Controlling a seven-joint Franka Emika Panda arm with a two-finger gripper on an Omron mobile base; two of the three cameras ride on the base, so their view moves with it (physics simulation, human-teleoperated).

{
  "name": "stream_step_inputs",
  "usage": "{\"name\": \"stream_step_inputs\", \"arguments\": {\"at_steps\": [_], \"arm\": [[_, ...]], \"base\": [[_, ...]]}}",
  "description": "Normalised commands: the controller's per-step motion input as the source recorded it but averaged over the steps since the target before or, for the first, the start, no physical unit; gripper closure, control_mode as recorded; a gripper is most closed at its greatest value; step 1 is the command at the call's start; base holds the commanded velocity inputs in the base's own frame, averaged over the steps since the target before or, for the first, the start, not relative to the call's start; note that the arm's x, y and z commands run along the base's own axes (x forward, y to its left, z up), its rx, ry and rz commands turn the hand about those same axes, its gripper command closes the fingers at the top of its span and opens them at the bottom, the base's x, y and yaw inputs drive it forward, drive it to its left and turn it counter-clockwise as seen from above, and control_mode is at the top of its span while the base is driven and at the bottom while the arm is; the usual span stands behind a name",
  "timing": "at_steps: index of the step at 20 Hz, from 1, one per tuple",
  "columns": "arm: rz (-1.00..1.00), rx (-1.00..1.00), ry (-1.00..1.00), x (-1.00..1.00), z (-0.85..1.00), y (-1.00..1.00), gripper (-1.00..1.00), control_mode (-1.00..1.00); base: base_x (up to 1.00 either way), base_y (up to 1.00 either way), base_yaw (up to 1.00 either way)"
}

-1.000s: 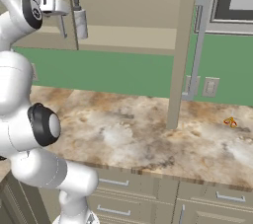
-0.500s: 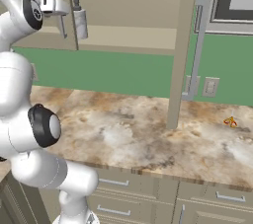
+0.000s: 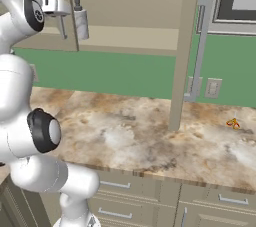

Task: Open the cabinet. Pick the soap dispenser and place it next to the sink. Then close the cabinet.

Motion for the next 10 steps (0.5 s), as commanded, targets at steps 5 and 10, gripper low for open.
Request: {"name": "stream_step_inputs", "arguments": {"at_steps": [5,10], "arm": [[-0.01,-0.02,0.00,-0.28,0.12,0.13,1.00,-1.00],[0.00,-0.06,0.00,-0.38,0.15,0.17,1.00,-1.00]], "base": [[0.00,0.00,0.00],[0.00,0.00,0.00]]}}
